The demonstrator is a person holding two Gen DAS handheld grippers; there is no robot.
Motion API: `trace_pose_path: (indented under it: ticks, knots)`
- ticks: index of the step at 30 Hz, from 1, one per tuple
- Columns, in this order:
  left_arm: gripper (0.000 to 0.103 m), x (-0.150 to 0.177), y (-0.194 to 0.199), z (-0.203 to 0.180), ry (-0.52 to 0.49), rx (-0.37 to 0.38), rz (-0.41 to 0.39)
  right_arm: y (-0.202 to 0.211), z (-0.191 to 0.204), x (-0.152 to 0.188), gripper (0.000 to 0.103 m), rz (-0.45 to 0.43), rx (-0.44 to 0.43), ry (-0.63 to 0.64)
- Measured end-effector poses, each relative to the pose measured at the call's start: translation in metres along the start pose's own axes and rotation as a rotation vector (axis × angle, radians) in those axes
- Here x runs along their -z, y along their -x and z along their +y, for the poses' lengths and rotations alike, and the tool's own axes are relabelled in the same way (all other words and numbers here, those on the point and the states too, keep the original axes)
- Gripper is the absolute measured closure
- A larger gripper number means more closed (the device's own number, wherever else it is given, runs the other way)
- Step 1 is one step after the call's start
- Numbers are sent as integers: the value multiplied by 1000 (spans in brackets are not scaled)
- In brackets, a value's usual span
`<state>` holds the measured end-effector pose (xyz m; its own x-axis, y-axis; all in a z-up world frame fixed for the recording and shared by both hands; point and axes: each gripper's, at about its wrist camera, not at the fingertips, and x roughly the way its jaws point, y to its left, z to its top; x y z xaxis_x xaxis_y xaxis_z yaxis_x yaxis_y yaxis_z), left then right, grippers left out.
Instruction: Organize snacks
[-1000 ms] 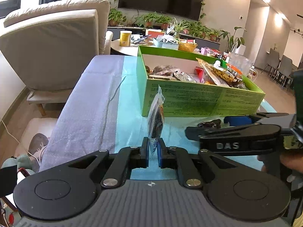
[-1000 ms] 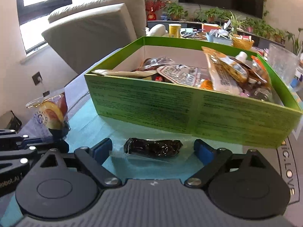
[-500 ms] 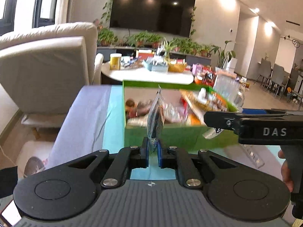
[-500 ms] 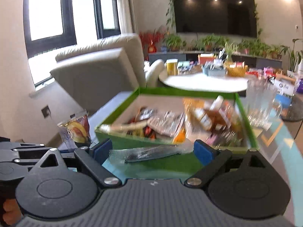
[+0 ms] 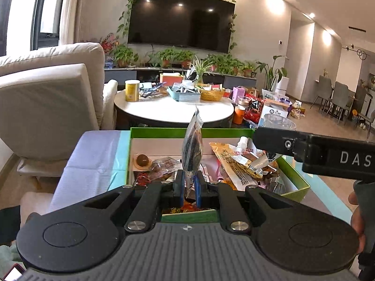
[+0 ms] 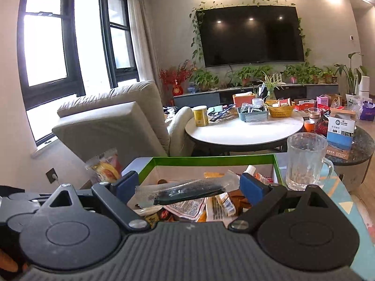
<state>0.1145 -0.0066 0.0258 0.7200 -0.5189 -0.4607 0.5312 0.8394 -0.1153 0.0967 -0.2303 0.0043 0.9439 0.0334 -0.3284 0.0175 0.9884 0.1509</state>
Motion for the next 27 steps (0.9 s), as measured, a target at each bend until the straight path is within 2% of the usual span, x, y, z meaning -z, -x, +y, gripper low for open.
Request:
trace_pose_path:
  ticks: [11, 13, 15, 18, 27]
  knots:
    - [93, -6, -30, -3, 14, -13, 48, -21, -10, -4, 50, 14, -9, -62]
    - [87, -5, -33, -4, 14, -17, 55, -25, -11, -5, 50, 19, -14, -88]
    - [70, -4, -34, -6, 16, -27, 56, -29, -11, -5, 50, 19, -12, -101]
    - [55, -3, -35, -8, 23, -43, 54, -35, -7, -4, 50, 14, 23, -90]
    - [53, 1, -29, -5, 32, -60, 62, -22, -15, 3, 50, 8, 59, -111]
